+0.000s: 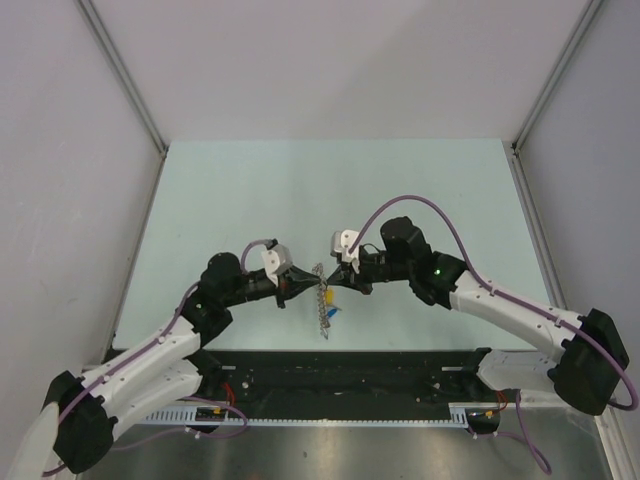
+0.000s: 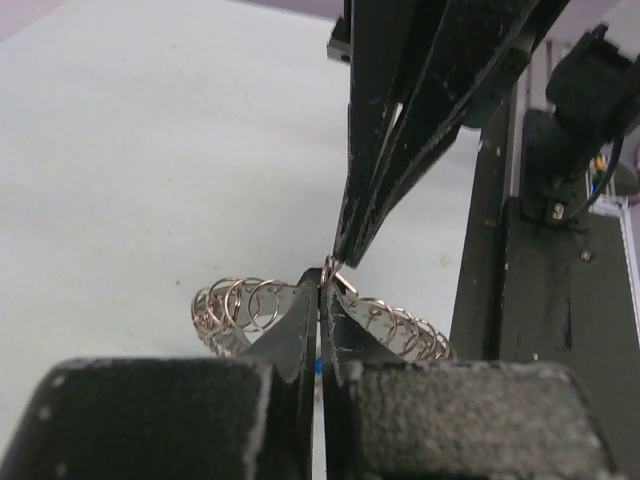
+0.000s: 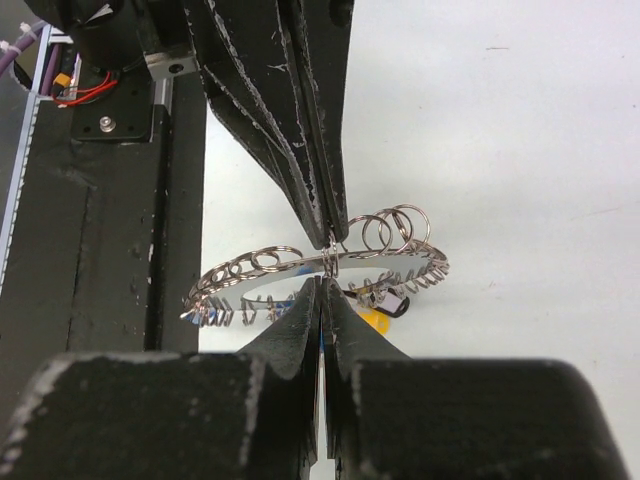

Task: Put the keys on the keyring

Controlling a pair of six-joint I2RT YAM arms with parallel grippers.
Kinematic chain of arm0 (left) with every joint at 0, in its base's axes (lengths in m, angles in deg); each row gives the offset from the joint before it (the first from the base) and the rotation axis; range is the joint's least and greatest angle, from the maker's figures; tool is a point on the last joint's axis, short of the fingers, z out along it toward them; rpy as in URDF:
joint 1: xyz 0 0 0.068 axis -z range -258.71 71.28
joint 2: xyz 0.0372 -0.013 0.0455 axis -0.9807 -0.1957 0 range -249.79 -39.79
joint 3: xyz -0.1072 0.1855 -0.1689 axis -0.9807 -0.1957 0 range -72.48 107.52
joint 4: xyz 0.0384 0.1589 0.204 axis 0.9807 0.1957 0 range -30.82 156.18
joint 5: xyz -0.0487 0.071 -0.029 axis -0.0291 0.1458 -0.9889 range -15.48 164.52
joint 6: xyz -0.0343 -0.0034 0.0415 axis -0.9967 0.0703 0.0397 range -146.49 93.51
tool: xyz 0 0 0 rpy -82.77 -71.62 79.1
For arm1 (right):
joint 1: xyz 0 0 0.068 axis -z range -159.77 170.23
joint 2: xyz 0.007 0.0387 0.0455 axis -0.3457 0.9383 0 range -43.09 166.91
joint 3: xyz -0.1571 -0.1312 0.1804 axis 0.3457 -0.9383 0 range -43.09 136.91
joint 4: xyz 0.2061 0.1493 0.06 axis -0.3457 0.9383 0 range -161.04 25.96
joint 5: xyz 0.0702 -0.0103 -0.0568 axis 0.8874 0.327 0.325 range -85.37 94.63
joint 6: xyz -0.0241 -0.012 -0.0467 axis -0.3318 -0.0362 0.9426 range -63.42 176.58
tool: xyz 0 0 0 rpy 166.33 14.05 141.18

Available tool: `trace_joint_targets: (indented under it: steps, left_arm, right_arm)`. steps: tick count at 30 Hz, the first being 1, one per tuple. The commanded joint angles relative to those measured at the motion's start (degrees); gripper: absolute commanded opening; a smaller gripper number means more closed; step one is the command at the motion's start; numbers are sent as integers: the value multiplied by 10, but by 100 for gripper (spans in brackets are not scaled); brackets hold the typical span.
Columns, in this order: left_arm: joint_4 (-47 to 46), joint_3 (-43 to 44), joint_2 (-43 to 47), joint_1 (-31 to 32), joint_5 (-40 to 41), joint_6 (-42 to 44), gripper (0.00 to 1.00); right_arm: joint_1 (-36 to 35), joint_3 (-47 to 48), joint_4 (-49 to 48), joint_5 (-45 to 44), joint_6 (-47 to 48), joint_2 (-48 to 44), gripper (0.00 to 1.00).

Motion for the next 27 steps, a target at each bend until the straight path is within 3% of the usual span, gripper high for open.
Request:
trace_joint_targets:
  steps: [1, 7, 15, 21, 27]
  left_arm:
    - [-195, -30, 15, 8, 40, -73, 0]
    - [-240, -41, 8, 11, 52, -81, 0]
    - [-249, -40, 10, 13, 49, -90, 0]
    - [-249, -40, 8, 15, 48, -90, 0]
    - [-252, -40, 8, 16, 48, -90, 0]
  right_arm:
    - [-2, -19, -48, -8, -30, -18, 0]
    - [-2, -47, -96, -56, -56, -38, 0]
    - [-2, -55, -108, -55, -57, -34, 4]
    - [-2, -62, -122, -61, -63, -36, 15]
    - [-2, -71, -139, -67, -68, -38, 19]
